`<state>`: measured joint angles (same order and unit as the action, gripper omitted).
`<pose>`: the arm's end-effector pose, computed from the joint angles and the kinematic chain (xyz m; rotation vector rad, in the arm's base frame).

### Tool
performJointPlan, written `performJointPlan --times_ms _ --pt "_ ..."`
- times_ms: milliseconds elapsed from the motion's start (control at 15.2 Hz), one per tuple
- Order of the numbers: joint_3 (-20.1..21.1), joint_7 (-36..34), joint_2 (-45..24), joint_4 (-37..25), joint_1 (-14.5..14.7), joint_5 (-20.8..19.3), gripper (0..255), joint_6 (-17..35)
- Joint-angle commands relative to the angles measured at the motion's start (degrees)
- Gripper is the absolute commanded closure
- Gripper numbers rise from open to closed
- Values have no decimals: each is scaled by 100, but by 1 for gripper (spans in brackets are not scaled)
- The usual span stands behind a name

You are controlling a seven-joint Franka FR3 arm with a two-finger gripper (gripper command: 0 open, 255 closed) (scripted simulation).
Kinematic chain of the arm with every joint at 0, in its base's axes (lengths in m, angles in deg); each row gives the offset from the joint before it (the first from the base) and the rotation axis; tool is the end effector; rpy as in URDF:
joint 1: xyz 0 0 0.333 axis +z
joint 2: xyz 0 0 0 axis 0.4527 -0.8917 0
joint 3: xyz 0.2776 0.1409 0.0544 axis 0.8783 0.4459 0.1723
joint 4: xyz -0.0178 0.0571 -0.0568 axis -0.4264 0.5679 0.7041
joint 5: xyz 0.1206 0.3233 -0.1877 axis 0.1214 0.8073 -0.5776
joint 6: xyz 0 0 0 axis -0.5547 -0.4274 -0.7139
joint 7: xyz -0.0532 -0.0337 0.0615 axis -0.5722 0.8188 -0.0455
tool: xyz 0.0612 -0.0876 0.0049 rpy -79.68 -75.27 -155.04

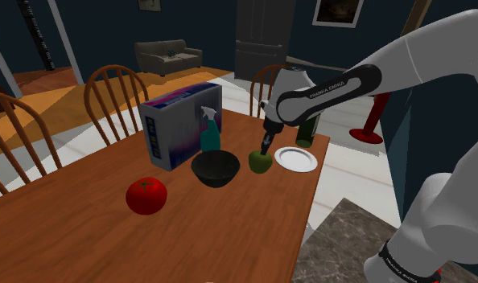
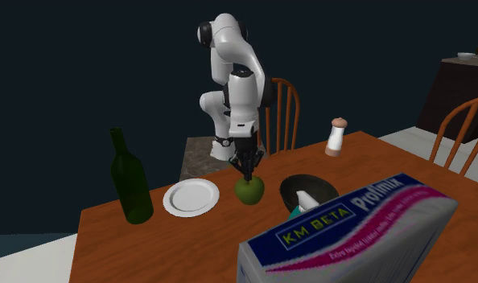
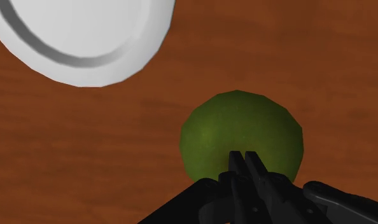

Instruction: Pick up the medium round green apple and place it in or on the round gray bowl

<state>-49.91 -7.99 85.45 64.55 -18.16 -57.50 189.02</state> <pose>0.5101 0.0399 0.3952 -3.0442 -0.7106 -0.2648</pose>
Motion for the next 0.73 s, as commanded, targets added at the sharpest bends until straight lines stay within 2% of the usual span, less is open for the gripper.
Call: performJointPlan --times_ms 0,660 --pt "7 -22 66 -72 3 -13 255 -139" --pt "16 -74 396 -529 -4 -63 255 -923"
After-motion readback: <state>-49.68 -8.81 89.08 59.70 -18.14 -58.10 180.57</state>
